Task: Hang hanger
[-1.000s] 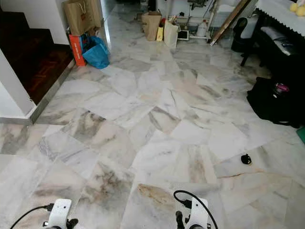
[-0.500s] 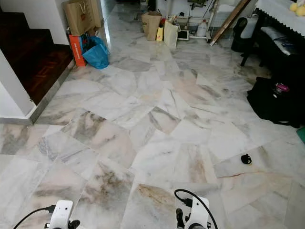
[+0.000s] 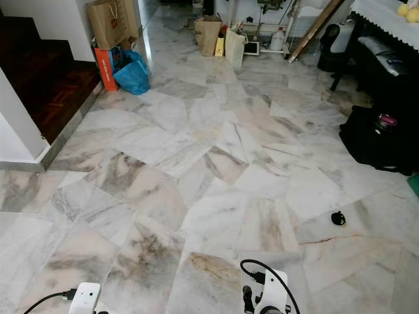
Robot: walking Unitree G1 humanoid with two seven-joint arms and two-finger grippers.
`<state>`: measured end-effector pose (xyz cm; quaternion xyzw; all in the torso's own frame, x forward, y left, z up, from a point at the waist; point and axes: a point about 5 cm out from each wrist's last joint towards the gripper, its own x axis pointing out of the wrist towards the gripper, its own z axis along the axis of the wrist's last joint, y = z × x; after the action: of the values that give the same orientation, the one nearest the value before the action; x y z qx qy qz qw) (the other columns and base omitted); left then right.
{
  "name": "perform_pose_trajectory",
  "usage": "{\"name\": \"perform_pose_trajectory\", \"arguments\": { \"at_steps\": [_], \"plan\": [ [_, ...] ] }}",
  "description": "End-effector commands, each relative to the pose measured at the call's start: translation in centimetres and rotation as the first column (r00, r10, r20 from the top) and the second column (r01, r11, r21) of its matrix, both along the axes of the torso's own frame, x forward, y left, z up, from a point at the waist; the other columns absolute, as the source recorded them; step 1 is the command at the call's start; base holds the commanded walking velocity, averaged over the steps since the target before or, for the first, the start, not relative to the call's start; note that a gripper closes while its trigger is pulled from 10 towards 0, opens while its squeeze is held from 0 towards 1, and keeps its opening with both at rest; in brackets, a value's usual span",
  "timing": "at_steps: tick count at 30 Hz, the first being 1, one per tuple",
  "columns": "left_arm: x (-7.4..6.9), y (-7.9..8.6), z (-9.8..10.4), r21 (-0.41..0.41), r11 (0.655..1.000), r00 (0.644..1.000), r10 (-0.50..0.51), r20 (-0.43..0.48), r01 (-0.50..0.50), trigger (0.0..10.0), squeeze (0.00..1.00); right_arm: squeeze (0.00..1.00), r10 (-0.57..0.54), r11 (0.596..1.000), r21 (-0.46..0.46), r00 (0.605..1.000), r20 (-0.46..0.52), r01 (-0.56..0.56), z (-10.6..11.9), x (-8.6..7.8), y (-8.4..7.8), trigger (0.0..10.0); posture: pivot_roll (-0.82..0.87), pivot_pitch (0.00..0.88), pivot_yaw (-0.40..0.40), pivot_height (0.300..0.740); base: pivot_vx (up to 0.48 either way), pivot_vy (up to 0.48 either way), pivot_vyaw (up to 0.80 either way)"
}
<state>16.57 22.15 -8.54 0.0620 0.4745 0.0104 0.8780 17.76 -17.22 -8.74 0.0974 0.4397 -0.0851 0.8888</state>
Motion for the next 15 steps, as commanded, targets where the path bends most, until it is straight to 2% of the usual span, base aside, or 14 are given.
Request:
{"name": "perform_pose_trajectory", "arguments": {
  "at_steps": [1,5,15],
  "plan": [
    [-0.65,-0.14,-0.34,0.013,0.999,0.999,-0.033,-0.038,0.033,10.0,0.0,0.0,-0.014,1.0,0.005,1.0,0.001,0.014,-0.05,-0.13,0.01,10.0,0.08,0.0,-0.042,0.74,0.0,0.0,0.0],
    [-0.5,-0.5,-0.36,0.013,0.999,0.998,-0.047,-0.039,0.048,10.0,0.0,0.0,-0.016,1.0,0.005,1.0,-0.002,0.016,-0.12,-0.26,0.11,10.0,0.09,0.0,-0.038,0.74,0.0,0.0,0.0],
    [-1.04,0.21,-0.42,0.034,0.998,0.997,-0.056,-0.054,0.058,10.0,0.0,0.0,-0.013,1.0,0.018,1.0,0.001,0.013,-0.19,-0.38,0.53,10.0,0.08,0.0,-0.023,0.74,-0.291,0.0,0.0]
  ]
}}
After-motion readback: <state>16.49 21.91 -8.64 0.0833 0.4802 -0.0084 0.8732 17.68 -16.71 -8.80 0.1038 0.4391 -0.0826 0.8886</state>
